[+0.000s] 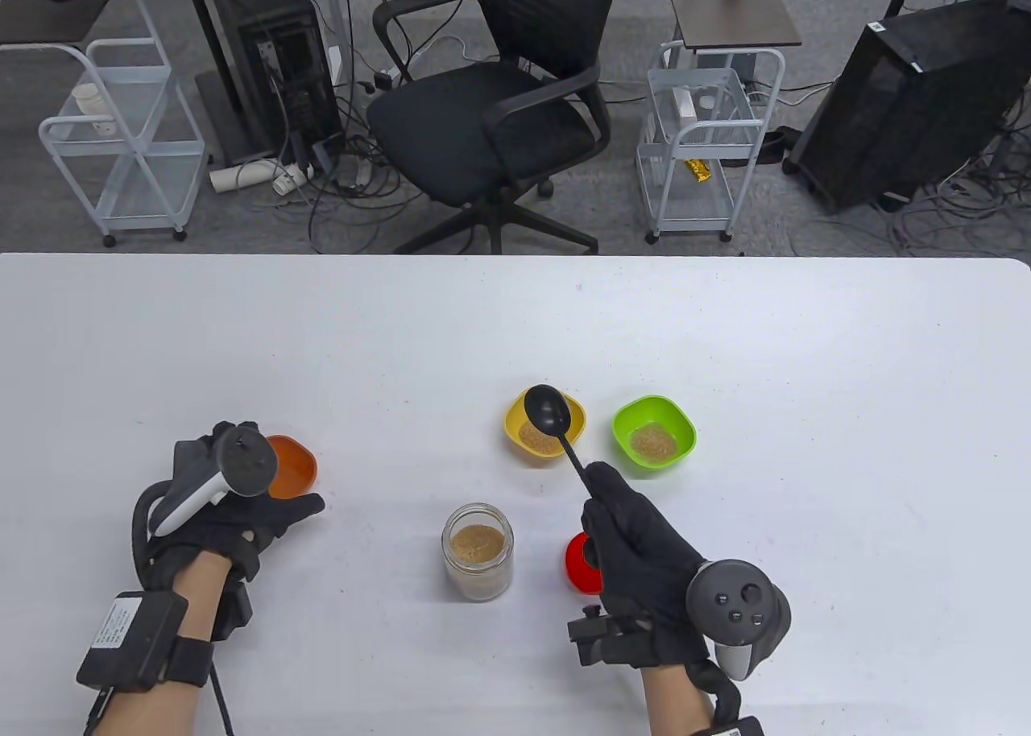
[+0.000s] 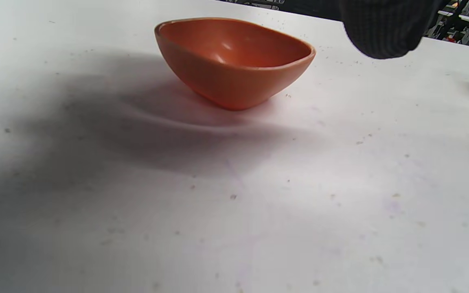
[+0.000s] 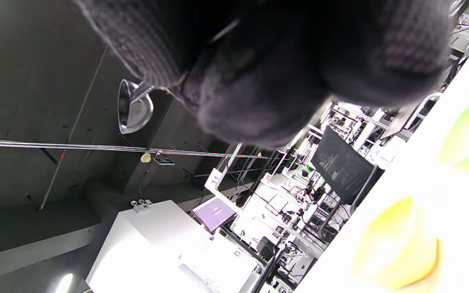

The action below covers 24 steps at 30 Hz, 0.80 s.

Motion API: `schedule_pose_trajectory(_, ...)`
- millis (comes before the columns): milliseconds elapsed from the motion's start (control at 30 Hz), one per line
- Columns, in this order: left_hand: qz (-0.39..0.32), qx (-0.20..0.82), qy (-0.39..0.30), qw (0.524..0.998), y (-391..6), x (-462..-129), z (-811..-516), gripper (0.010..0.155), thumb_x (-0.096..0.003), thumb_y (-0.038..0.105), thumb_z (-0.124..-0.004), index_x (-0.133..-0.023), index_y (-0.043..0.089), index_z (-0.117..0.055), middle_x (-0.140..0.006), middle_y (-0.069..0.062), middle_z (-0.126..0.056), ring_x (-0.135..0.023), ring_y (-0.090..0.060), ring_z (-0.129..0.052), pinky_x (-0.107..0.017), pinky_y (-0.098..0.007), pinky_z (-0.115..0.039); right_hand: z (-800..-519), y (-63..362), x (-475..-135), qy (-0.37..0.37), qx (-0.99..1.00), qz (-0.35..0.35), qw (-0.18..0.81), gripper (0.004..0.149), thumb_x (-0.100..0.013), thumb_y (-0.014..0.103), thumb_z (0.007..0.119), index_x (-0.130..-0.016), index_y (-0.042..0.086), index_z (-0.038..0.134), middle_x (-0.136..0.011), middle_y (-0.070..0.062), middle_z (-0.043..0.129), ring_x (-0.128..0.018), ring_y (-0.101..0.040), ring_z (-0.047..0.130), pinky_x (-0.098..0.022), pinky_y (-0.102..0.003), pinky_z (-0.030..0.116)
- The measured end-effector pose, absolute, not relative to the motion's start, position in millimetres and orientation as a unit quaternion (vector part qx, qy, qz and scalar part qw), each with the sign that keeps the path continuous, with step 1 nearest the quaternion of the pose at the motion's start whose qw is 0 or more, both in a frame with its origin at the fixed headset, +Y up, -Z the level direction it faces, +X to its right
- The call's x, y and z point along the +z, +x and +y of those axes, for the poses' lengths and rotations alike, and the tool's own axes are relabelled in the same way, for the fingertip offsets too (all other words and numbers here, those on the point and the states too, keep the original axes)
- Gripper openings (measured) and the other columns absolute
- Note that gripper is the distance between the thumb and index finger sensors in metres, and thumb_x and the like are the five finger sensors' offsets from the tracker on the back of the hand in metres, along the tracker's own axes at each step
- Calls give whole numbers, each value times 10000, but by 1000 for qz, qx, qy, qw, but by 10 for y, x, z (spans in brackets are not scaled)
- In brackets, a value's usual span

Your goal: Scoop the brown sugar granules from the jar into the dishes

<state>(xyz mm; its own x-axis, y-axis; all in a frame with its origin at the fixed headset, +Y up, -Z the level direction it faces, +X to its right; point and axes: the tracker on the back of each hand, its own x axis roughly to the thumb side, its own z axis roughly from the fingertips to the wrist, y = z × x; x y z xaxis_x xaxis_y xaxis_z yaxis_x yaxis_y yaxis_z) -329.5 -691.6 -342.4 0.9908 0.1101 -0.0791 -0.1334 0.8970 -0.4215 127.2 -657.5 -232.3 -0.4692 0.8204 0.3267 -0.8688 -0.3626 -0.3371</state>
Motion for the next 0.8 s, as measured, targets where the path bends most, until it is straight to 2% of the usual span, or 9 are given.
schedule_pose_trajectory(467, 30, 106, -254, 961, -3362, -3656, -7122, 1228, -502, 712, -801, -1173, 12, -49, -1273, -290, -99, -1236, -543, -277, -848, -706, -483, -6586, 1291, -2334, 43, 832, -235, 500, 408, -524, 383, 792, -930, 344, 782, -615, 49, 1010, -272, -152, 1074, -283, -367, 960)
schedule_pose_trajectory(800, 18, 133, -234, 963, -3331, -3654, -7166, 1139, -554, 641, -824, -1185, 21, -106, -1262, -286, -162, -1164, -557, -358, -863, -633, -504, -6591, 1291, -2335, 43, 835, -231, 498, 409, -524, 382, 791, -932, 344, 781, -620, 48, 1009, -282, -158, 1076, -296, -372, 957)
